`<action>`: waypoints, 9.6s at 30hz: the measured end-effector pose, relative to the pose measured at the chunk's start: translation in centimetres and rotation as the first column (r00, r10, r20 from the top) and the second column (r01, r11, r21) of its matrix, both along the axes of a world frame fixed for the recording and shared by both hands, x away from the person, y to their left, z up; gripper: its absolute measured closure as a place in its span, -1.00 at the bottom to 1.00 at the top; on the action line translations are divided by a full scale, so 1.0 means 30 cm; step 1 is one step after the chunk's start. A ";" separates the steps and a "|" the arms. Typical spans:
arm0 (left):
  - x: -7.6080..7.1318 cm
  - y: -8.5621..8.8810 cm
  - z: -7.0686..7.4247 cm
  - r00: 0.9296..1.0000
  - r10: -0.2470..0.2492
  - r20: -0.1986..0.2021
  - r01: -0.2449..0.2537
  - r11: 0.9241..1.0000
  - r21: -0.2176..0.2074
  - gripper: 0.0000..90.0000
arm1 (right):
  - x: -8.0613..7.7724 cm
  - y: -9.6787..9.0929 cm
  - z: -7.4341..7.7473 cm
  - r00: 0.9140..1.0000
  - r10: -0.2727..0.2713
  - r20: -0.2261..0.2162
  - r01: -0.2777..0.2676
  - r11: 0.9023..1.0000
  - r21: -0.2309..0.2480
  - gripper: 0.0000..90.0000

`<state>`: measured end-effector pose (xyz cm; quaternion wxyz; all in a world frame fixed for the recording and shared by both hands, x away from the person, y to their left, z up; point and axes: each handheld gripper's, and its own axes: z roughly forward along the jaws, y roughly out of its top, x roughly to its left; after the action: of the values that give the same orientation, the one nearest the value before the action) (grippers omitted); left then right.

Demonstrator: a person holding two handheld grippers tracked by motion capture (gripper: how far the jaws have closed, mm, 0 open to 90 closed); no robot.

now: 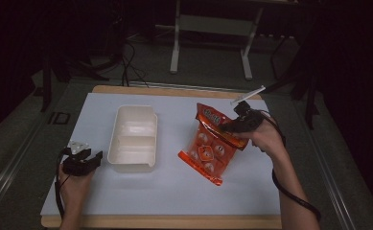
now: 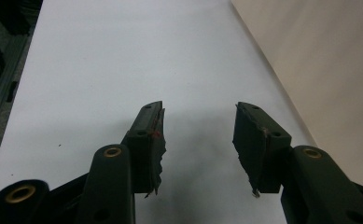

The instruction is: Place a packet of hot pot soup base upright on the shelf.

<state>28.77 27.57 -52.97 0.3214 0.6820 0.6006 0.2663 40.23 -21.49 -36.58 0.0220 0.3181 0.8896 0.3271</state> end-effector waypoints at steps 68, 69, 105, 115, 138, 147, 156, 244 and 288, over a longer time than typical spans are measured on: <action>-0.002 0.002 0.002 1.000 0.002 0.006 -0.002 1.000 0.002 0.18 | -0.055 0.111 0.084 0.986 0.097 -0.135 -0.084 0.992 0.099 1.00; -0.002 0.002 0.003 1.000 0.002 0.006 -0.002 1.000 0.002 0.18 | -0.054 0.115 0.088 0.986 0.096 -0.137 -0.083 0.991 0.100 1.00; -0.004 0.004 0.005 1.000 0.002 0.011 -0.002 1.000 0.004 0.18 | -0.032 0.228 0.176 0.984 0.118 -0.134 -0.094 0.980 0.174 1.00; -0.004 0.003 0.006 1.000 0.002 0.011 -0.002 1.000 0.006 0.18 | -0.023 0.270 0.207 0.981 0.127 -0.149 -0.093 0.972 0.214 1.00; -0.004 -0.001 0.009 1.000 -0.004 0.016 0.004 1.000 0.005 0.21 | -0.017 0.401 0.231 0.971 0.158 -0.181 -0.111 0.962 0.248 1.00; -0.001 -0.012 0.009 1.000 -0.015 0.012 0.014 1.000 0.007 0.21 | -0.011 0.463 0.226 0.968 0.166 -0.187 -0.120 0.965 0.235 1.00; 0.001 -0.022 0.009 1.000 -0.026 0.011 0.026 1.000 0.004 0.20 | -0.003 0.506 0.224 0.966 0.171 -0.191 -0.120 0.959 0.255 1.00; 0.005 -0.051 0.013 0.998 -0.053 0.014 0.053 0.999 0.000 0.20 | -0.075 0.688 0.026 0.979 0.178 -0.096 -0.151 0.959 0.240 0.90; 0.005 -0.064 0.010 0.998 -0.061 0.012 0.060 0.998 0.007 0.19 | -0.056 0.668 -0.106 0.977 0.099 -0.188 -0.058 0.975 0.217 0.92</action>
<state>28.93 25.66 -52.66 0.3307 0.6992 0.5768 0.2625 38.56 -1.43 -39.75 -0.1130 0.3139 0.8597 0.3867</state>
